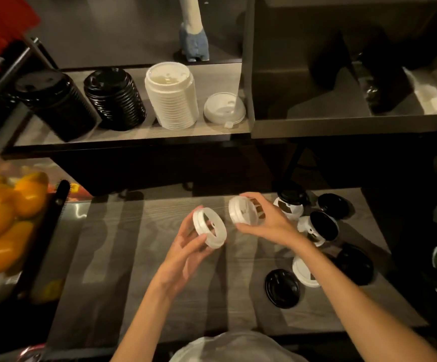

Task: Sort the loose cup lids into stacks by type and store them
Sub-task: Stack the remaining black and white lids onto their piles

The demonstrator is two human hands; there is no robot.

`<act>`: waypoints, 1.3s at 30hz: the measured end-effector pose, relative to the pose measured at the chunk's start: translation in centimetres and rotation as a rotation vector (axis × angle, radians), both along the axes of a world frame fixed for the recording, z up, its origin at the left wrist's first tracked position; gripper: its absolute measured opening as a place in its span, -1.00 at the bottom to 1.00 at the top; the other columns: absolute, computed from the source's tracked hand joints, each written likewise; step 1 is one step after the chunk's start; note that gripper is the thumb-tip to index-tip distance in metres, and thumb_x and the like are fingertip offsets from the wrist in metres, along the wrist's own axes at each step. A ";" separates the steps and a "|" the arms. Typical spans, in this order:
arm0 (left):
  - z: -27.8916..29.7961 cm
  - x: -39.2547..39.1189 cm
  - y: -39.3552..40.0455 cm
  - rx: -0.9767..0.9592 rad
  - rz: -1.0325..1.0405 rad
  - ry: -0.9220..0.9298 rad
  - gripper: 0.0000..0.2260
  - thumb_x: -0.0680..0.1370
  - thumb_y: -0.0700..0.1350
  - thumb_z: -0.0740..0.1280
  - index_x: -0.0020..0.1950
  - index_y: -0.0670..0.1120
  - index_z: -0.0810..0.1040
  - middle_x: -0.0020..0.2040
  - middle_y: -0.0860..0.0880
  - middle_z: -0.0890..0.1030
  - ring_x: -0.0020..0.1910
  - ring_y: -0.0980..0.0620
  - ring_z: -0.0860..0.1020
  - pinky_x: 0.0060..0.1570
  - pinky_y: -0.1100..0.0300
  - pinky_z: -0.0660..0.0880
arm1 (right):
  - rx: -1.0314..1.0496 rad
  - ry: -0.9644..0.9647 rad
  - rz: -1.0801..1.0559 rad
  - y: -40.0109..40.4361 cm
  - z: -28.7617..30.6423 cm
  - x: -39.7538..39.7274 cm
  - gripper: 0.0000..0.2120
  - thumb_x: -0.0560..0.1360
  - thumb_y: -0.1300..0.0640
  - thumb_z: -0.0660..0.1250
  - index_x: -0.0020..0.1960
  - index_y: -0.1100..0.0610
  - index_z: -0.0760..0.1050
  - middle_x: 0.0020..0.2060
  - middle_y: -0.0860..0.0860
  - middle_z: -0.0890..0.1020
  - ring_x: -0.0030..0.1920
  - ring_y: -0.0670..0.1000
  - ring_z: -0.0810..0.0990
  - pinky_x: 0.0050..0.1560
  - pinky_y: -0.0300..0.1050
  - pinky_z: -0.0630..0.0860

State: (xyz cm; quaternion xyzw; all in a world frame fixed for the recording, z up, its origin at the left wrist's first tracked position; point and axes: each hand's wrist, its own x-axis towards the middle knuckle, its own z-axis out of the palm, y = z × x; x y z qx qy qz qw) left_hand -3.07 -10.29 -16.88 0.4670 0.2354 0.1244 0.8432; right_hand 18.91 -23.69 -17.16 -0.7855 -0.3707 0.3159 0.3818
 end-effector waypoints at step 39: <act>3.7 -1.5 -0.3 -0.069 -0.081 -0.078 -0.35 0.36 0.26 0.57 0.42 0.15 0.55 0.46 -0.11 0.53 0.36 -0.22 0.54 0.30 -0.09 0.53 | 0.182 -0.149 0.344 -1.0 11.2 -6.6 -0.24 0.45 -0.09 0.58 0.55 -0.20 0.31 0.46 -0.29 0.37 0.50 -0.17 0.34 0.46 -0.06 0.40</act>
